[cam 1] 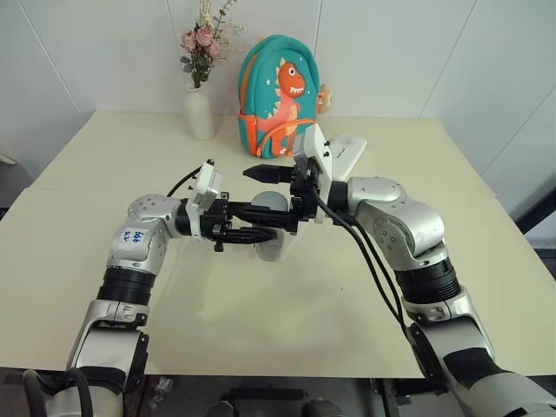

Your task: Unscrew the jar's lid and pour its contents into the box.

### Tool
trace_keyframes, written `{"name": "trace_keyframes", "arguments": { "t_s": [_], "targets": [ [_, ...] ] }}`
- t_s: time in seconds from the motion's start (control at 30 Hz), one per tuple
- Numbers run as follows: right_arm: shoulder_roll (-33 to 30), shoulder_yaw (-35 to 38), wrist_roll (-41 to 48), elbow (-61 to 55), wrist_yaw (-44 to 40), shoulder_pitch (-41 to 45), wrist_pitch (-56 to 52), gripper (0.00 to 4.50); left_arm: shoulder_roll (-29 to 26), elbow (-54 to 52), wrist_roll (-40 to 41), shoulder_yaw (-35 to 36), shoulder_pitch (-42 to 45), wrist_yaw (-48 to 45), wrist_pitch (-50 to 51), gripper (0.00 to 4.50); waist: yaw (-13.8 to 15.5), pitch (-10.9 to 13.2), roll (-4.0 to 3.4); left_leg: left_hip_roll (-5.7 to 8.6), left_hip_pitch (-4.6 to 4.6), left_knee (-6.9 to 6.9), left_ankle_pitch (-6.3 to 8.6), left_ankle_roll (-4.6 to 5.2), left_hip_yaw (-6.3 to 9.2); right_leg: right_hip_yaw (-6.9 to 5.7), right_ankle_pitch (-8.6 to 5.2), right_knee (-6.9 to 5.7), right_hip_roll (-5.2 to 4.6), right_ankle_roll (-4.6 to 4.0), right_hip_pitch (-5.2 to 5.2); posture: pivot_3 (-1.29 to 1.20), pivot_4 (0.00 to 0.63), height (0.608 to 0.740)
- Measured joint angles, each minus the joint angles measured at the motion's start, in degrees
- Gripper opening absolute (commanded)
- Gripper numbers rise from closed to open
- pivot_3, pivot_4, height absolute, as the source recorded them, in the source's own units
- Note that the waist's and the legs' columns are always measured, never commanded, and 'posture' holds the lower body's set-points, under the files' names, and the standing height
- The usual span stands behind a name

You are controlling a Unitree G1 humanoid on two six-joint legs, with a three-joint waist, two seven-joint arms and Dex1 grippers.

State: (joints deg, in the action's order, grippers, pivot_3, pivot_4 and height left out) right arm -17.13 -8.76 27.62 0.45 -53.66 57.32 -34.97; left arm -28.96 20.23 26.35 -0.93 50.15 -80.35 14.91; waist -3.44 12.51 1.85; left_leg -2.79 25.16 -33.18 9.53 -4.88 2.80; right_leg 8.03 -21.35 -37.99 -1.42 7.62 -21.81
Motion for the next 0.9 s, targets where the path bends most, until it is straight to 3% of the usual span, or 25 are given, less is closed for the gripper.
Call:
{"name": "trace_keyframes", "arguments": {
  "t_s": [0.3, 0.9],
  "targets": [
    [-0.6, -0.1, -0.9, 0.6, -1.4, 0.2, 1.3, 4.47, -0.5, -1.2, 0.0, 0.0, -0.4, 0.7, 0.7, 2.00, 0.0, 0.0, 0.00, 0.00, 0.00, -0.01, 0.00, 0.00, 0.00, 0.00, 0.00, -0.01, 0.00, 0.00, 0.00, 0.00, 0.150, 0.740],
    [-10.1, 0.6, 0.8, -4.9, -3.1, -2.0, -1.0, 4.47, -2.3, -1.5, 0.0, 0.5, -1.8, 2.0, 1.0, 2.00, 0.0, 0.0, 0.00, 0.00, 0.01, -0.01, 0.00, 0.00, 0.00, 0.00, 0.00, 0.01, 0.00, 0.00, 0.00, 0.00, 0.150, 0.740]
  ]
}}
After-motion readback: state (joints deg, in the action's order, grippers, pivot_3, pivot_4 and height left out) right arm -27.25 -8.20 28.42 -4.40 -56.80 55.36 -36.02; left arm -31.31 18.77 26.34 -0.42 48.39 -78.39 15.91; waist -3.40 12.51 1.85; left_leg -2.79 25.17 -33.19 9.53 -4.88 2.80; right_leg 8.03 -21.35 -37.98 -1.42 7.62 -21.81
